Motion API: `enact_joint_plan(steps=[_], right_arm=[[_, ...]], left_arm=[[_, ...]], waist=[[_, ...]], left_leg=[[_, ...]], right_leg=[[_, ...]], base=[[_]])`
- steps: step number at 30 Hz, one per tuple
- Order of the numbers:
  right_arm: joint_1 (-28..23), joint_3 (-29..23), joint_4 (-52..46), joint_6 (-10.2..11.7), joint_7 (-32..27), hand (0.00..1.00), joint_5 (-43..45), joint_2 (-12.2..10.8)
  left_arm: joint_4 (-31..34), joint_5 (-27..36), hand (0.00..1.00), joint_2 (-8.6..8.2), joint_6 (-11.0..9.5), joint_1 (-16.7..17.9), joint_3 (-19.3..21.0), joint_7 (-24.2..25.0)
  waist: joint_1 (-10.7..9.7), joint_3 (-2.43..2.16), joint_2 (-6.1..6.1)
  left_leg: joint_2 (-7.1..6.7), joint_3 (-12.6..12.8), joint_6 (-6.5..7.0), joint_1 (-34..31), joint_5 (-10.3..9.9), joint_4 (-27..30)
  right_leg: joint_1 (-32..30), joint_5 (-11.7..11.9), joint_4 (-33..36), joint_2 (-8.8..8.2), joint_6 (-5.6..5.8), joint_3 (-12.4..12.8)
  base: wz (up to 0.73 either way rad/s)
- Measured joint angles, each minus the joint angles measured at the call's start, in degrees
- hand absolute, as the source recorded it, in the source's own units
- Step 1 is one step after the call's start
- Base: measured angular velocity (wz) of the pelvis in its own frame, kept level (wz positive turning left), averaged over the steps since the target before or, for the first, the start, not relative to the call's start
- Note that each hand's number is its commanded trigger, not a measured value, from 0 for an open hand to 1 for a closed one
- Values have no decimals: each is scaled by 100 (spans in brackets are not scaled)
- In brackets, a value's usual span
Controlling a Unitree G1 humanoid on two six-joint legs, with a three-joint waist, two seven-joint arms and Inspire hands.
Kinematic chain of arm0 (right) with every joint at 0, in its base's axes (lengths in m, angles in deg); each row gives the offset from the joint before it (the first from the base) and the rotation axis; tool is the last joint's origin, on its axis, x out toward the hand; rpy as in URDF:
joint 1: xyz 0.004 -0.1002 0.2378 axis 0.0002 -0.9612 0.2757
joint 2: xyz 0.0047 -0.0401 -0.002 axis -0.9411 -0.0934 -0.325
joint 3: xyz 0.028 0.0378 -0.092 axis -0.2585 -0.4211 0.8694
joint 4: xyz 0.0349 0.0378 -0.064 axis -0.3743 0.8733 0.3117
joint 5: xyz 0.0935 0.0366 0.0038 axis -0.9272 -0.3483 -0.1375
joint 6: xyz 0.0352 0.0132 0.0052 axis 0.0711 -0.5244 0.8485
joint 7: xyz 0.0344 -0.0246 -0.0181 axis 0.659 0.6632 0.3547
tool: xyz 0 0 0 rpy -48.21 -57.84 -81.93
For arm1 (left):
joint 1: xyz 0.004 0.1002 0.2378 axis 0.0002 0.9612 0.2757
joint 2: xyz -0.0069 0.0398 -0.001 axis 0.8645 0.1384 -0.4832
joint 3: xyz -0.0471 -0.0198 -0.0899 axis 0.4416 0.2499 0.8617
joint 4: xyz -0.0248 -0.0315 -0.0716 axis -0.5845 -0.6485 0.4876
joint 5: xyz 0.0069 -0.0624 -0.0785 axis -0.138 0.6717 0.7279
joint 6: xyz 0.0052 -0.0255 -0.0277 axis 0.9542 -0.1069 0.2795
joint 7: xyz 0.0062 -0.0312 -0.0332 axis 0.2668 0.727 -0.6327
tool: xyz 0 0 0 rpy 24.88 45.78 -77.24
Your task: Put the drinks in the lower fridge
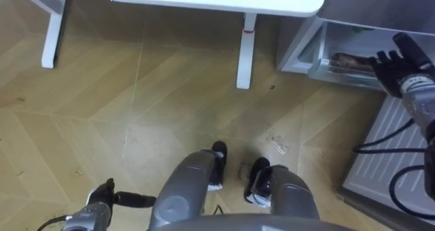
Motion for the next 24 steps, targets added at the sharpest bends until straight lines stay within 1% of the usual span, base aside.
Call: enact_joint_plan(steps=[2, 5, 6, 7, 8, 10, 11, 13, 15, 16, 17, 19, 20, 24], right_arm=[[0, 2, -2, 12, 59, 0, 70, 51], [-39, -16, -5, 22, 70, 0, 121, 53], [-64, -19, -6, 35, 69, 0, 123, 54], [-83, -20, -9, 64, 69, 0, 145, 54], [-93, -37, -15, 83, 69, 0, 167, 62], [-140, -69, -78, 93, 66, 0, 179, 74], [-148, -88, -120, 96, 34, 0, 247, 82], [-174, -120, -203, 118, -15, 0, 354, 111], [-290, -188, -249, 228, -54, 0, 458, 122], [-350, -191, -257, 282, -157, 0, 589, 122], [-384, -191, -259, 295, -246, 0, 727, 121], [-431, -193, -280, 345, -411, 0, 964, 114], [-528, -193, -384, 362, -525, 0, 1100, 114], [-790, -193, -678, 454, -827, 0, 1411, 111]], left_arm=[[19, 0, 0, 5, -12, -40, 7, 18], [11, 17, 0, 14, -47, -57, 13, 111], [18, 20, 0, 15, -47, -41, 21, 136], [16, 21, 0, 14, -43, 6, 25, 168], [5, 66, 0, 14, -27, 29, 27, 224], [-22, 143, 0, 12, -29, 24, 32, 263], [-21, 237, 0, 12, -35, 25, 32, 265], [-14, 290, 0, 12, -60, 27, 35, 253], [-25, 345, 0, 12, -113, 26, 35, 241], [-36, 418, 0, 12, -128, 27, 35, 226], [-26, 469, 0, 12, -140, 25, 35, 184], [-9, 516, 0, 10, -178, 26, 9, 132], [-11, 539, 0, 10, -226, 34, 5, 119], [-9, 646, 0, 10, -250, 69, 0, 88]], waist=[[-8, -7, 12], [-42, -19, 39], [-62, -31, 55], [-129, -58, 89], [-167, -73, 114], [-191, -84, 120], [-236, -98, 117], [-322, -102, 117], [-357, -109, 107], [-373, -111, 111], [-436, -115, 111], [-472, -116, 110], [-474, -129, 108], [-479, -193, 125]], left_leg=[[12, 36, -4, 33, -3, 1], [25, 77, -4, 110, -3, -27], [26, 74, -4, 147, -3, -42], [31, 74, -5, 229, -3, -112], [41, 85, -4, 313, -4, -156], [57, 129, -4, 418, -4, -240], [60, 158, -3, 453, -3, -277], [58, 188, 0, 476, -4, -294], [58, 223, 14, 520, -13, -295], [60, 226, 18, 542, -17, -301], [62, 226, 21, 542, -18, -311], [80, 240, 21, 538, -18, -343], [97, 251, 20, 538, -18, -367], [115, 259, 18, 542, -11, -438]], right_leg=[[13, 0, 10, 14, -1, 42], [76, 3, -12, 26, -5, 72], [121, 4, -39, 30, -3, 68], [217, 17, -105, 46, 13, 71], [305, 35, -174, 68, 26, 87], [397, 70, -253, 86, 24, 111], [415, 86, -274, 89, 28, 135], [418, 103, -283, 96, 48, 181], [441, 106, -297, 100, 55, 215], [472, 108, -321, 103, 58, 216], [477, 112, -340, 109, 65, 215], [478, 138, -389, 131, 70, 225], [486, 161, -432, 152, 68, 233], [504, 215, -551, 181, 70, 233]], base=[[-8], [-6], [0], [0], [-5], [-14], [-12], [-8], [-8], [-4], [0], [-5], [-8], [-4]])
